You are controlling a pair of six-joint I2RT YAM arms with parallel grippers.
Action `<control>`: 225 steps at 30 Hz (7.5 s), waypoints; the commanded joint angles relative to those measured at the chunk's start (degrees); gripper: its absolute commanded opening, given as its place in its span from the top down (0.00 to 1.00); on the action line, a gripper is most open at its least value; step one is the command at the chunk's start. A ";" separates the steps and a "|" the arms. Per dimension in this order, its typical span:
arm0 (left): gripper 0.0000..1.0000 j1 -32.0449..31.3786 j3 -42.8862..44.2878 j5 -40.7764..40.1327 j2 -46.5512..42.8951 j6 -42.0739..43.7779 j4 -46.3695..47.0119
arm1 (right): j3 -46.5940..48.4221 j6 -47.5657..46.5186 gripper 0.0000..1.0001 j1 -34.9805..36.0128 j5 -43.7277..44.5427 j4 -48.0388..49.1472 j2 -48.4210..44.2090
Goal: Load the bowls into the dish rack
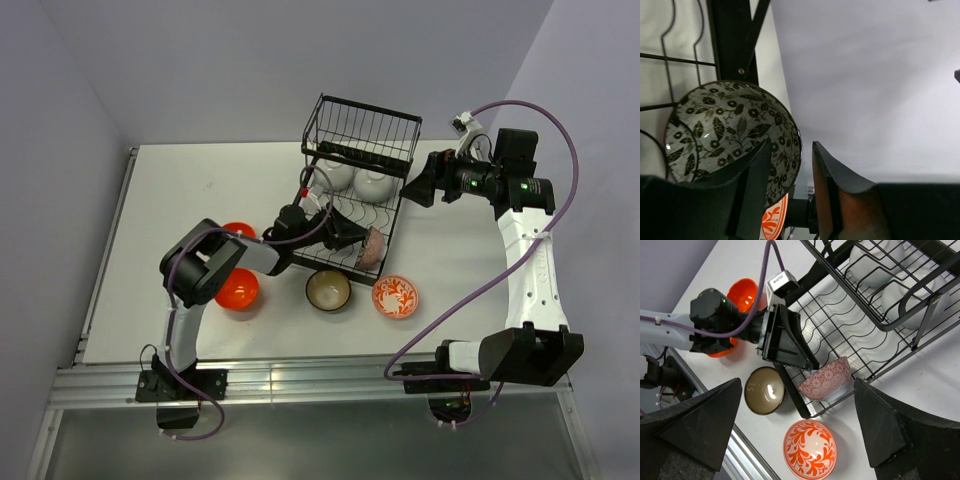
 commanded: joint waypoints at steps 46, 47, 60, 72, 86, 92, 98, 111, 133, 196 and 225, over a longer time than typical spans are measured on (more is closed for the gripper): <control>0.39 -12.25 4.56 0.87 -28.17 143.52 -91.01 | 0.93 -1.02 0.00 -0.41 -0.50 -2.37 -0.53; 0.40 -12.33 4.91 0.69 -27.47 144.30 -91.44 | 0.94 -1.02 0.00 -0.41 -0.24 -2.45 -0.35; 0.82 -13.47 6.06 1.13 -24.29 143.35 -97.86 | 2.25 -1.11 0.00 -0.41 -0.50 -2.98 1.59; 1.00 -15.67 9.30 0.33 -21.57 136.06 -102.25 | 3.75 -1.02 0.00 -0.49 0.37 -3.42 2.11; 1.00 4.35 12.59 39.45 -35.19 56.14 -50.06 | 5.68 -0.58 0.00 -0.67 -2.70 -4.74 3.43; 1.00 13.06 -2.55 30.41 -29.41 9.37 -2.27 | 10.77 -0.67 0.00 -2.77 -4.81 -7.81 6.15; 1.00 13.51 -4.84 18.99 -19.04 -12.90 19.62 | 7.27 -0.41 0.00 -3.66 -2.71 -6.41 5.89; 1.00 11.05 -6.33 7.72 -9.36 -18.55 20.01 | 7.79 -0.49 0.00 -4.01 -0.60 -6.85 5.37; 1.00 9.11 -3.09 6.76 -2.50 -20.66 12.44 | 7.88 -1.46 0.00 -4.01 -0.77 -7.55 5.54; 0.41 2.98 4.56 17.03 -39.76 98.96 -65.57 | 11.13 0.03 0.00 -4.01 -1.29 -8.26 -0.09; 0.48 -28.68 21.61 -6.07 -8.31 152.30 -77.91 | 8.06 9.53 0.00 -10.69 -13.78 -0.70 2.20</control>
